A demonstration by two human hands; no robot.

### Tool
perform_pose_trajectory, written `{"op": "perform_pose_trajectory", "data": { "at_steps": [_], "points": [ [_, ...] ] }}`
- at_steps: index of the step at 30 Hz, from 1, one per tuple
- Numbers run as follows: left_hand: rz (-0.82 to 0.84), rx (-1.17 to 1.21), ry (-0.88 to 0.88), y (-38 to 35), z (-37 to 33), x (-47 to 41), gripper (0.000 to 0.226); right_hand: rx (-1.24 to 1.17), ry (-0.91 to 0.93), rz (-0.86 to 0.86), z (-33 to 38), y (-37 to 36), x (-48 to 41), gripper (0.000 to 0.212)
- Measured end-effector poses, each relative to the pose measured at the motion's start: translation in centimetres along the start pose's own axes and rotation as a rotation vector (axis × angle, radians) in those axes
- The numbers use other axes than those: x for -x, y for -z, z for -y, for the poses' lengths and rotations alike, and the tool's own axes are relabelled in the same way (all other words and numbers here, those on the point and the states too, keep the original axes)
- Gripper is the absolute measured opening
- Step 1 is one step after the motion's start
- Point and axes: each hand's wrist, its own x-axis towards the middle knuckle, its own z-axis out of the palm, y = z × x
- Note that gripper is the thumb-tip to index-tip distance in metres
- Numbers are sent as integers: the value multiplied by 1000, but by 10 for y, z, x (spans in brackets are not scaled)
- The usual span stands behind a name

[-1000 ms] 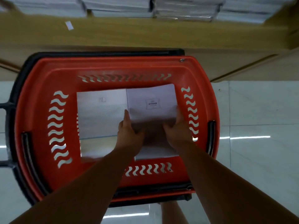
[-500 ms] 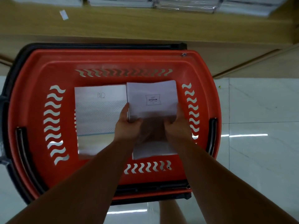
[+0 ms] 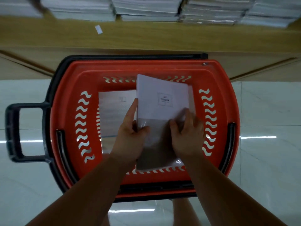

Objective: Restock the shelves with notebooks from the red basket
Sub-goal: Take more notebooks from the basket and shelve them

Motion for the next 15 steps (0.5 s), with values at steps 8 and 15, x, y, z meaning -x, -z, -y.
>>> {"op": "perform_pose_trajectory", "data": {
  "at_steps": [8,15],
  "points": [
    [-203,-193,82,86,27,-13,86,-178,65,259,51,-66,5,89],
    [-300,-360,179,83,47,-30,95,-158,111,270,59,-88,-1,94]
  ]
}}
